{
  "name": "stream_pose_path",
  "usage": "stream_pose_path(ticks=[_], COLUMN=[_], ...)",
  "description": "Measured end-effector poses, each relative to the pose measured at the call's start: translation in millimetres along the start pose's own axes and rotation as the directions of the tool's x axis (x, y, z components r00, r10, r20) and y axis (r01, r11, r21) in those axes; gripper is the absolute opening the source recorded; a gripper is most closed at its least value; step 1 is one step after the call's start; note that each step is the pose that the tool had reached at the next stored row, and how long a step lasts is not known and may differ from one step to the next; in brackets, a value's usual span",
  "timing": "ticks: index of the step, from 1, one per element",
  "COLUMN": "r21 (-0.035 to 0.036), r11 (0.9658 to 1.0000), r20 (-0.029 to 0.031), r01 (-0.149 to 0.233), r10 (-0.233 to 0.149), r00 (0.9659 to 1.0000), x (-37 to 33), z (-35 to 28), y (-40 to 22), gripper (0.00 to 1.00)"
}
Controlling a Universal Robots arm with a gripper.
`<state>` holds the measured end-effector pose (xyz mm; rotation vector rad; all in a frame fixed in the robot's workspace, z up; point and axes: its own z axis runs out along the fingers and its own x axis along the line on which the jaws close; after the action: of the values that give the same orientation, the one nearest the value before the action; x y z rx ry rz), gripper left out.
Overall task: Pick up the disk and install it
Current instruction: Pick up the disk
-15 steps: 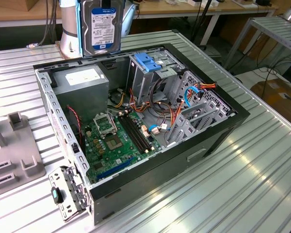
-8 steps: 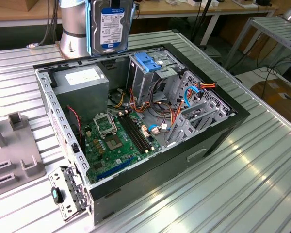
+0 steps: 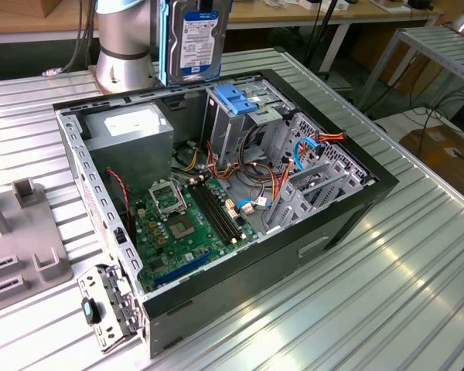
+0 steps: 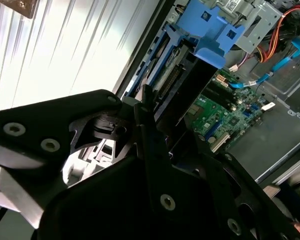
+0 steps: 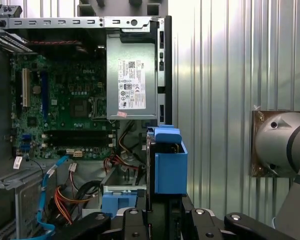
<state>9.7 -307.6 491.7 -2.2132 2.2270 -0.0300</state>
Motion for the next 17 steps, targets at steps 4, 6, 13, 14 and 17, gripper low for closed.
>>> stream_pose_path(ticks=[4,6,13,14,17], r21=[0.0000,0.0000,-0.0002,-0.0003,-0.0004], r11=[1.0000,1.0000,1.0000,1.0000,1.0000], r20=[0.0001,0.0001,0.0000,-0.0001,0.0001], r01=[0.000,0.000,0.000,0.000,0.000], r10=[0.000,0.000,0.000,0.000,0.000], r00=[1.0000,1.0000,1.0000,1.0000,1.0000], x=[0.0,0.0,-0.1,-0.2,-0.2], z=[0.1,0.1,0.6,0.6,1.0], y=[-2.8,-2.9,-29.6,-33.8,-48.0], gripper=[0.35,0.35,0.35,0.35,0.35])
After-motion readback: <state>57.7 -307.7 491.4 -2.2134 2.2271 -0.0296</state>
